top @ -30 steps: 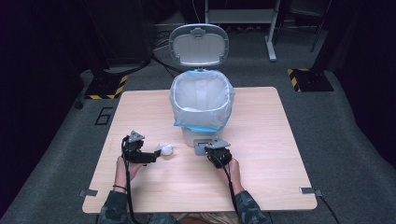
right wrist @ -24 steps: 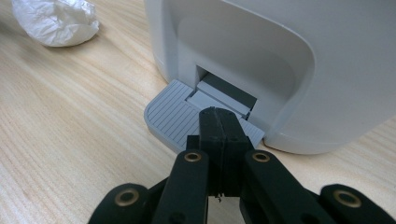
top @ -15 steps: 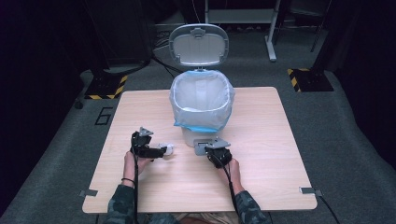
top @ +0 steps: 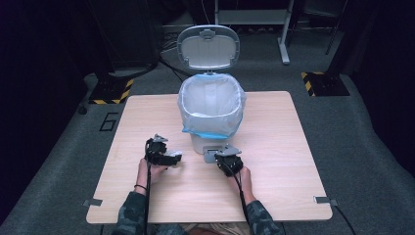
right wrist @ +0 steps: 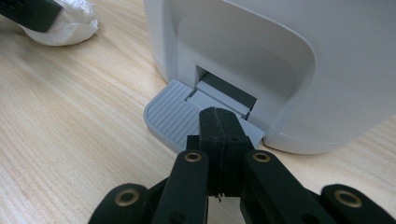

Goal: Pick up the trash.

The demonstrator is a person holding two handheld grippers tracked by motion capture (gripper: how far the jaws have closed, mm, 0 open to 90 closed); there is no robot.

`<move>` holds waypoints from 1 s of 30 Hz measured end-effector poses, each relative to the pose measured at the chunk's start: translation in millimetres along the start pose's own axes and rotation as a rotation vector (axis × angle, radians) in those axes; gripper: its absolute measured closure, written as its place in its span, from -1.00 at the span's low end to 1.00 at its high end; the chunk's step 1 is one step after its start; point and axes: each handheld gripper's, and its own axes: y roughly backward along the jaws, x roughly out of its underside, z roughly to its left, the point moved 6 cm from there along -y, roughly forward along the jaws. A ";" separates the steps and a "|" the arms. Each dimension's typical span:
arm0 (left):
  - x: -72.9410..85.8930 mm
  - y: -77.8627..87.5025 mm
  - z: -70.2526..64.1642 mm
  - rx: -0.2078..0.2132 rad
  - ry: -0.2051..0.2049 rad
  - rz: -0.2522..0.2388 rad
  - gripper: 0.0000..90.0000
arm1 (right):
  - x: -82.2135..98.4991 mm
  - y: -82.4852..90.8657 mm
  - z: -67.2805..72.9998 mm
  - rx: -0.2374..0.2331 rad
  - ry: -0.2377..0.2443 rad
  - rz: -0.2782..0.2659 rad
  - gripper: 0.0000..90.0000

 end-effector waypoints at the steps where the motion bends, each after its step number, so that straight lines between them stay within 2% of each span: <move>1: 1.2 -1.0 0.0 0.006 -0.008 0.015 -0.33 | -0.1 -0.2 -0.1 0.002 0.004 -0.001 1.00; 2: 2.9 -3.3 -1.4 0.007 0.001 0.021 -0.24 | -0.1 -0.2 0.0 0.003 0.005 -0.001 1.00; 3: 5.1 -5.2 -1.5 0.005 -0.010 0.035 -0.19 | -0.1 -0.2 0.0 0.004 0.005 -0.001 1.00; 6: 7.8 -6.7 -4.4 -0.005 -0.021 0.008 -0.11 | -0.1 -0.2 0.3 0.007 0.009 -0.002 1.00; 8: 9.3 -6.1 -6.7 -0.006 -0.023 0.000 0.01 | -0.1 -0.2 0.3 0.007 0.009 -0.002 1.00; 13: 11.5 -5.7 -10.3 -0.043 -0.064 -0.017 0.25 | -0.1 -0.2 0.4 0.009 0.010 -0.001 1.00; 14: 11.7 -6.1 -11.1 -0.048 -0.059 -0.023 0.28 | -0.1 -0.2 0.3 0.009 0.009 -0.002 1.00; 17: 12.0 -6.1 -12.0 -0.045 -0.048 -0.029 0.34 | -0.1 -0.2 0.4 0.009 0.010 -0.002 1.00; 18: 11.7 -5.7 -11.1 -0.045 -0.070 -0.019 0.36 | -0.1 -0.3 0.4 0.009 0.011 -0.002 1.00; 23: 9.3 -5.6 -11.2 -0.037 -0.087 0.012 0.39 | -0.1 -0.2 0.4 0.010 0.010 -0.002 1.00; 30: 6.2 -4.2 -11.0 -0.023 -0.085 0.022 0.40 | 0.1 -0.3 -0.7 -0.001 -0.001 -0.002 1.00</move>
